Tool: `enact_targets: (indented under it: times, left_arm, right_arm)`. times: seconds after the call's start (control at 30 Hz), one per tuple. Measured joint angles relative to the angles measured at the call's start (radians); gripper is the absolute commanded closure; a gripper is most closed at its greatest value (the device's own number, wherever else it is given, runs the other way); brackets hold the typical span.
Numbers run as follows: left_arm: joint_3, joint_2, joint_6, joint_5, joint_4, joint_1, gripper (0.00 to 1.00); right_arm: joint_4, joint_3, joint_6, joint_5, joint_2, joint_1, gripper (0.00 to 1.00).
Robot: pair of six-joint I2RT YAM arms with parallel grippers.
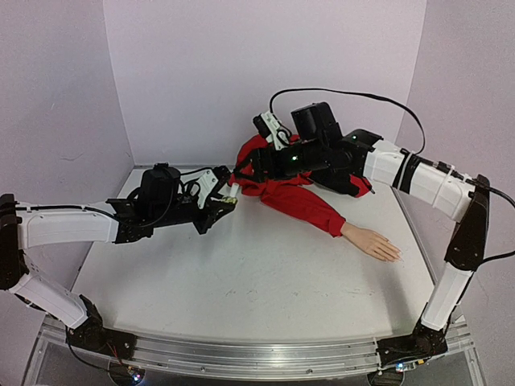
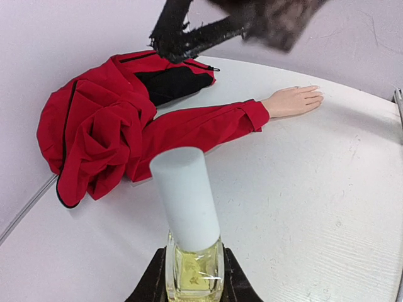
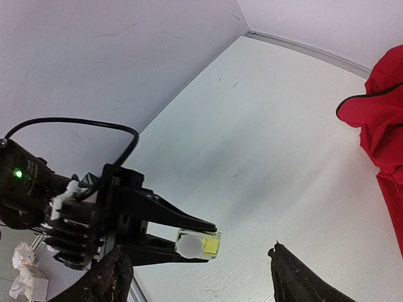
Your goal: Paint the nails
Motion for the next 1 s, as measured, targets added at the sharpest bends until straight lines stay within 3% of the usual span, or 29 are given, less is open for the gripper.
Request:
enact_targets:
  times: [0.2,0.73,1.0]
  left_arm:
    - [-0.003,0.000,0.046,0.024,0.001,0.000,1.00]
    - [-0.006,0.000,0.073,0.042,0.000,-0.002,1.00]
    - [-0.006,0.000,0.075,0.050,0.000,-0.004,1.00]
  right_arm:
    - [-0.099,0.085,-0.031,-0.070,0.025,0.000,0.30]
    - [-0.180,0.122,-0.047,-0.137,0.133,0.000,0.41]
    - [-0.184,0.150,-0.053,-0.149,0.144,0.000,0.55]
